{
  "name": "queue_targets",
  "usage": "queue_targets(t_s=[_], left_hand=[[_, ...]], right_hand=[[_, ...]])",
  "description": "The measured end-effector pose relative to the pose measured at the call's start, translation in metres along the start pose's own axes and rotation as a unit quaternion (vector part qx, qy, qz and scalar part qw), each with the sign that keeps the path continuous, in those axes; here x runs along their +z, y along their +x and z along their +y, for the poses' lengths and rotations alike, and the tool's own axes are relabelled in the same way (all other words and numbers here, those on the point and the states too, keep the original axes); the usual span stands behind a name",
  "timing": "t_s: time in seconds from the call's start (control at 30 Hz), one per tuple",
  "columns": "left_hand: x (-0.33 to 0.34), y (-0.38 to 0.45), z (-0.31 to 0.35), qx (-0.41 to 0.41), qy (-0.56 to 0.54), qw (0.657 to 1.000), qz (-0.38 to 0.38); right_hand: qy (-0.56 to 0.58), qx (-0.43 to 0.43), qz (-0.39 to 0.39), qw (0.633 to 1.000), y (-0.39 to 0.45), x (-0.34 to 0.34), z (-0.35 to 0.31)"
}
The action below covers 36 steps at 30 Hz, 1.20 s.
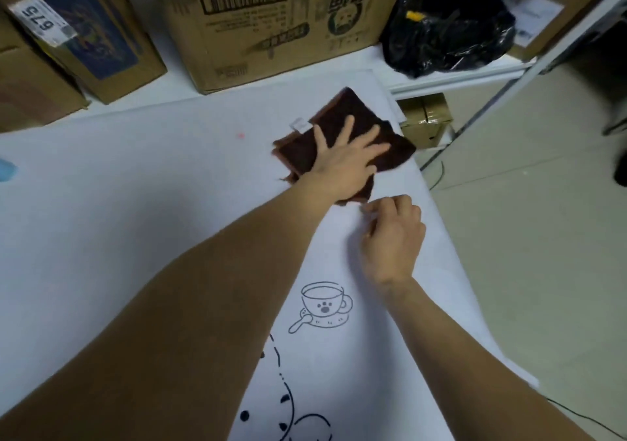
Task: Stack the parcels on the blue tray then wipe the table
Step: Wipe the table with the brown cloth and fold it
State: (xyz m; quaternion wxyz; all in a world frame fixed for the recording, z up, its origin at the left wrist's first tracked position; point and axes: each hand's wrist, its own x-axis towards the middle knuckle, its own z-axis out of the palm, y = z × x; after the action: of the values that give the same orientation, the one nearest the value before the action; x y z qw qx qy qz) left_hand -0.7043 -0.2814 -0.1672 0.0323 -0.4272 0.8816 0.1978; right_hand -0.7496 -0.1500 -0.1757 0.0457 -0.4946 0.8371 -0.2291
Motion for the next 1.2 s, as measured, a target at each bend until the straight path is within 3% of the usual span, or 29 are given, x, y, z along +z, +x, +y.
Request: queue_targets(t_s=[0.03, 0.1, 0.13, 0.27, 0.3, 0.4, 0.47, 0.5, 0.57, 0.63, 0.67, 0.73, 0.8, 0.87, 0.97, 1.03, 1.1, 1.13, 1.2], left_hand=[[0.007, -0.007, 0.011, 0.060, 0.010, 0.998, -0.033], [0.010, -0.013, 0.006, 0.095, 0.024, 0.994, -0.049], [0.007, -0.015, 0.001, 0.072, 0.028, 0.997, -0.033], [0.009, -0.025, 0.012, -0.148, -0.023, 0.988, 0.038], [0.015, -0.032, 0.029, -0.134, -0.026, 0.990, 0.035], [0.037, -0.075, 0.073, 0.078, 0.038, 0.995, -0.042], [0.045, -0.099, 0.060, 0.120, 0.070, 0.989, -0.045], [0.044, -0.105, 0.043, 0.076, 0.064, 0.995, -0.020], [0.038, -0.115, 0.006, -0.118, 0.024, 0.992, 0.045], [0.034, -0.128, -0.009, -0.323, -0.046, 0.941, 0.086], [0.035, -0.134, 0.003, -0.360, -0.056, 0.926, 0.095], [0.052, -0.152, 0.048, -0.293, -0.031, 0.952, 0.082], [0.073, -0.180, 0.092, -0.142, -0.008, 0.989, 0.027], [0.078, -0.202, 0.081, -0.090, 0.034, 0.995, 0.006], [0.069, -0.237, 0.018, -0.294, 0.010, 0.953, 0.078], [0.069, -0.265, -0.005, -0.452, -0.063, 0.880, 0.131], [0.074, -0.276, 0.011, -0.534, -0.109, 0.822, 0.165], [0.081, -0.274, 0.034, -0.544, -0.105, 0.817, 0.159], [0.099, -0.264, 0.092, -0.459, -0.077, 0.872, 0.150]], right_hand=[[-0.005, 0.019, -0.002, 1.000, -0.002, -0.004, 0.007], [0.002, 0.046, -0.010, 0.999, -0.004, -0.012, 0.013], [0.010, 0.050, -0.016, 0.999, -0.005, -0.018, 0.015], [0.038, 0.061, -0.016, 0.997, -0.004, -0.034, 0.024], [0.050, 0.073, -0.008, 0.996, -0.004, -0.037, 0.024], [0.079, 0.091, 0.027, 0.992, -0.004, -0.047, 0.025], [0.089, 0.090, 0.020, 0.992, -0.005, -0.054, 0.026], [0.088, 0.086, 0.007, 0.992, -0.006, -0.056, 0.026], [0.083, 0.073, -0.028, 0.994, -0.009, -0.058, 0.026], [0.089, 0.061, -0.052, 0.993, -0.015, -0.061, 0.025], [0.092, 0.058, -0.056, 0.992, -0.020, -0.063, 0.026], [0.091, 0.047, -0.063, 0.993, -0.029, -0.063, 0.024], [0.093, 0.024, -0.071, 0.993, -0.035, -0.063, 0.020], [0.086, 0.000, -0.092, 0.992, -0.041, -0.064, 0.014], [0.071, -0.021, -0.139, 0.988, -0.054, -0.066, 0.016], [0.052, -0.024, -0.168, 0.984, -0.061, -0.069, 0.022], [0.030, -0.035, -0.185, 0.982, -0.066, -0.070, 0.029], [0.020, -0.040, -0.193, 0.980, -0.069, -0.071, 0.031], [0.012, -0.048, -0.196, 0.979, -0.072, -0.072, 0.033]])
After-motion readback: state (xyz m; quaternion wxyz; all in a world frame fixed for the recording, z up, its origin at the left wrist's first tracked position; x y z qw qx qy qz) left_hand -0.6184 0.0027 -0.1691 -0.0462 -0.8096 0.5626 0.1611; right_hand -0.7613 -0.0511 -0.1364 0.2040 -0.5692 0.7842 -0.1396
